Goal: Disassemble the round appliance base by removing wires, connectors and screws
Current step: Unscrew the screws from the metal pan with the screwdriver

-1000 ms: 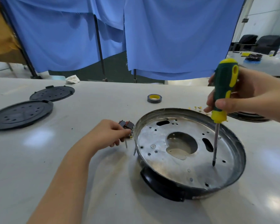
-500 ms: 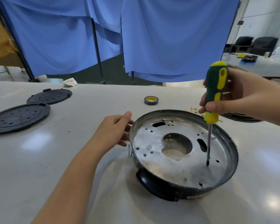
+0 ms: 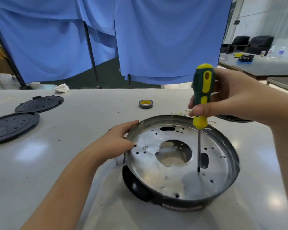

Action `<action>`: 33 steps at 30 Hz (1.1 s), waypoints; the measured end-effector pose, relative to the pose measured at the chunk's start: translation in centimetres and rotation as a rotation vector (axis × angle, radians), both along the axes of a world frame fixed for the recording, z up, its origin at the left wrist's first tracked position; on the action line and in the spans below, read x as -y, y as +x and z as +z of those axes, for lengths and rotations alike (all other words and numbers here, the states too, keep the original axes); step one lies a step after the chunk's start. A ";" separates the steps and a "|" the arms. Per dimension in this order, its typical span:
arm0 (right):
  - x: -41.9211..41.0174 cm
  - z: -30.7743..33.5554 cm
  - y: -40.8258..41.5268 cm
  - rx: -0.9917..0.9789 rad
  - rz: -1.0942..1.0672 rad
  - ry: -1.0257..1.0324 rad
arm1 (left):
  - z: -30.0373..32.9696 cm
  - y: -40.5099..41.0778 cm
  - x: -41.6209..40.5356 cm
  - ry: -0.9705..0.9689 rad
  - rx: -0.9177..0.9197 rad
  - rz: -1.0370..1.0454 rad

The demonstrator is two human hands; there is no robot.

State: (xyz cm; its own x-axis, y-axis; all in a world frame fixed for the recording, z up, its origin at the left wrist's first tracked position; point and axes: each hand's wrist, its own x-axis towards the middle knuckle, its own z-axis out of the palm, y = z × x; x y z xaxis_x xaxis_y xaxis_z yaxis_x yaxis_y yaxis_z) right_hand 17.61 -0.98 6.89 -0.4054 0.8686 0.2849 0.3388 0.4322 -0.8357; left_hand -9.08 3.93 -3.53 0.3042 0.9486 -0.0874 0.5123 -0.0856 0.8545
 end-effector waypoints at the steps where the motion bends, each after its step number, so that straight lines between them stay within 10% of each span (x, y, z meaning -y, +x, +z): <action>1: 0.1 0.1 0.0 -0.011 0.007 0.001 | 0.0 0.0 -0.3 -0.003 0.023 -0.002; 14: 0.6 0.2 0.0 -0.022 0.074 -0.051 | -0.8 1.8 -5.8 -0.141 0.258 -0.004; 24: 0.8 0.0 -0.5 -0.028 0.058 -0.078 | -0.2 3.2 -8.6 -0.036 0.003 0.006; 29: 0.7 -0.1 -0.9 -0.003 0.051 -0.052 | 1.1 4.4 -5.1 0.350 -0.342 0.060; 33: 0.5 -0.2 -0.7 -0.020 0.045 -0.044 | 2.4 6.6 0.9 0.345 -0.327 -0.264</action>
